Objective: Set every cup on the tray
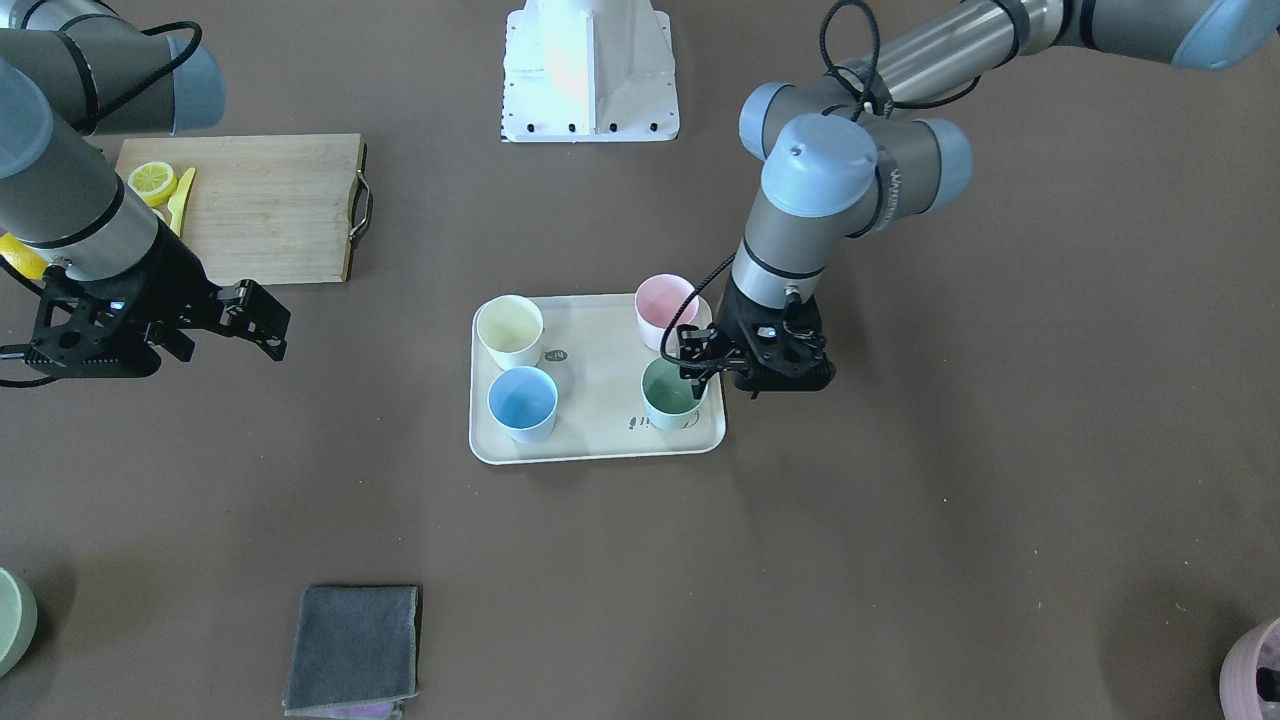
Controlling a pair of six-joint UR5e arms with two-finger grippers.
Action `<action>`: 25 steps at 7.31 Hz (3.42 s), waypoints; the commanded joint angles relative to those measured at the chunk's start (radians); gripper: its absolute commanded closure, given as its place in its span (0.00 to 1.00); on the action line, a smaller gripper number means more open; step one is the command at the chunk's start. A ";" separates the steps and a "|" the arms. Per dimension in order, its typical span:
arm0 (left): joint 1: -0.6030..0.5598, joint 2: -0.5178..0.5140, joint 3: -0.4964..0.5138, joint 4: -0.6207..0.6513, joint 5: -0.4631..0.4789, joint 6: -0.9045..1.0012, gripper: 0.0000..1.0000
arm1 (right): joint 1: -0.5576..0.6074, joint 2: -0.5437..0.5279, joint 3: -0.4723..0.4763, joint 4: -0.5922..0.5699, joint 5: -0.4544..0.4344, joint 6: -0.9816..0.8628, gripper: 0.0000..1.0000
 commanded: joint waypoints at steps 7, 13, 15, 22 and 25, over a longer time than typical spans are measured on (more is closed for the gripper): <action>-0.673 0.514 -0.144 0.034 -0.261 0.826 0.02 | 0.550 -0.331 -0.219 0.006 0.197 -0.858 0.00; -0.811 0.637 -0.084 0.054 -0.369 0.969 0.02 | 0.705 -0.390 -0.235 -0.018 0.202 -0.932 0.00; -0.811 0.637 -0.081 0.056 -0.367 0.967 0.02 | 0.707 -0.391 -0.224 -0.018 0.202 -0.931 0.00; -0.813 0.627 -0.068 0.054 -0.366 0.966 0.02 | 0.705 -0.368 -0.227 -0.018 0.196 -0.917 0.00; -0.813 0.627 -0.068 0.054 -0.366 0.966 0.02 | 0.704 -0.365 -0.226 -0.017 0.197 -0.917 0.00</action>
